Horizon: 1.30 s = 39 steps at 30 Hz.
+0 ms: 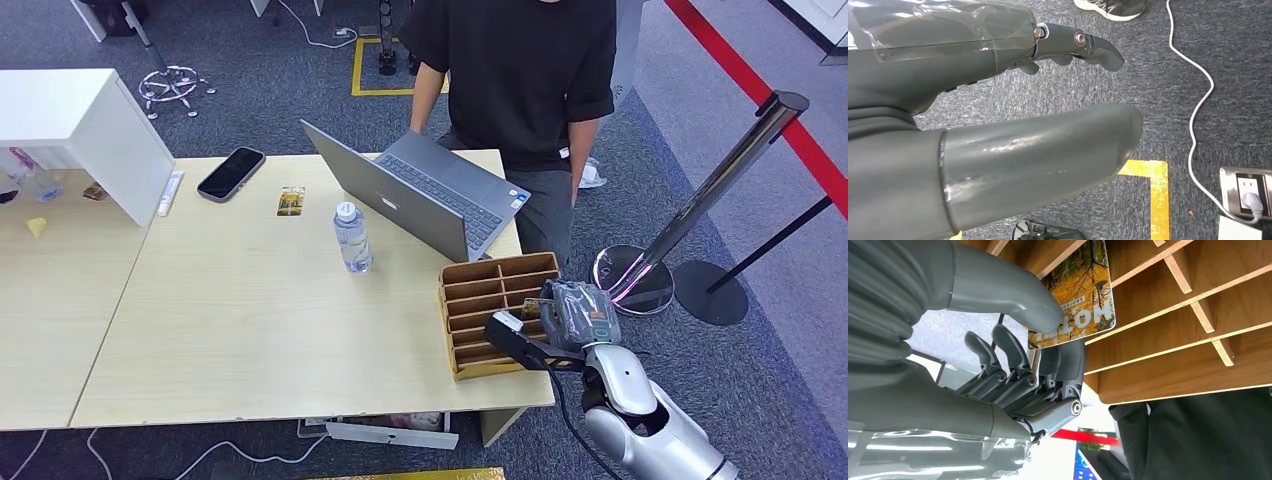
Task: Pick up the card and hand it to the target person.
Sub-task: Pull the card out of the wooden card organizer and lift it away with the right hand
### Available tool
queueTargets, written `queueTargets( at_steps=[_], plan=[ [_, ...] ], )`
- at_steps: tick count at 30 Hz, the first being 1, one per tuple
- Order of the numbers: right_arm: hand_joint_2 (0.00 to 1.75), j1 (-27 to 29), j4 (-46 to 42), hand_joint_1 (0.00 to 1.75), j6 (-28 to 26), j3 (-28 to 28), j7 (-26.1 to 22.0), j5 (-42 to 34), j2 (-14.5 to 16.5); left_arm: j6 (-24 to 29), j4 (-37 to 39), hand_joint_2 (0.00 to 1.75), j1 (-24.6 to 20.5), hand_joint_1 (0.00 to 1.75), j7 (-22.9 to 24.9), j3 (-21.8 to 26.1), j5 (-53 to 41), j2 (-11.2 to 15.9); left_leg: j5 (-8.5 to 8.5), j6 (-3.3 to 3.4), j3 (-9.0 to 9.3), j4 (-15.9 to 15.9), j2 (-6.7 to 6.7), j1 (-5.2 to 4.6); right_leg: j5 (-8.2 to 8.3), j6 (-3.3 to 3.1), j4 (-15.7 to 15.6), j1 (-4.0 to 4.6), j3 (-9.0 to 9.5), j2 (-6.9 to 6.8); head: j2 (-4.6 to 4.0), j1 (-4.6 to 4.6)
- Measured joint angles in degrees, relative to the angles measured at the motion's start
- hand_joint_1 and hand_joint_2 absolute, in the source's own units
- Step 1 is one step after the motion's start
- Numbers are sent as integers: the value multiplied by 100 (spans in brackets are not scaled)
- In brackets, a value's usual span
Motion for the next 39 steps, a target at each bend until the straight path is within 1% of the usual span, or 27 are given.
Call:
queueTargets(
  at_steps=[4,9,11,19,32,35,39],
  plan=[
    [175,-10,0,158,33,32,7,53,0,0,0,0,0,0,6,-2,14,0,0,0,1,0,0,0,0,0,0,0,0,0,0,0],
    [175,-23,0,172,40,62,9,60,0,0,0,0,0,0,6,-3,29,0,0,0,2,0,0,1,0,0,0,0,0,1,0,-1],
    [175,-24,-1,175,33,64,9,63,-1,0,0,0,0,0,5,-3,36,0,0,0,2,0,0,0,0,0,0,0,0,1,0,1],
    [175,-19,-155,175,-17,56,25,59,-75,5,0,0,1,0,11,-2,84,1,0,0,1,1,0,0,0,0,0,0,0,1,0,0],
    [175,-24,-1296,175,199,-236,160,56,-421,9,0,0,6,0,23,-3,187,4,0,0,0,1,0,0,0,0,0,0,0,1,0,1],
    [175,-25,-1502,175,127,-322,161,55,-468,8,0,0,7,0,23,-5,190,4,0,0,0,1,0,0,0,0,0,0,0,1,0,-1],
    [175,-37,-1655,175,-120,-465,149,-8,-519,6,0,0,7,0,24,-23,190,4,0,0,-1,1,0,0,0,0,0,0,0,1,0,-1]
  ],
)
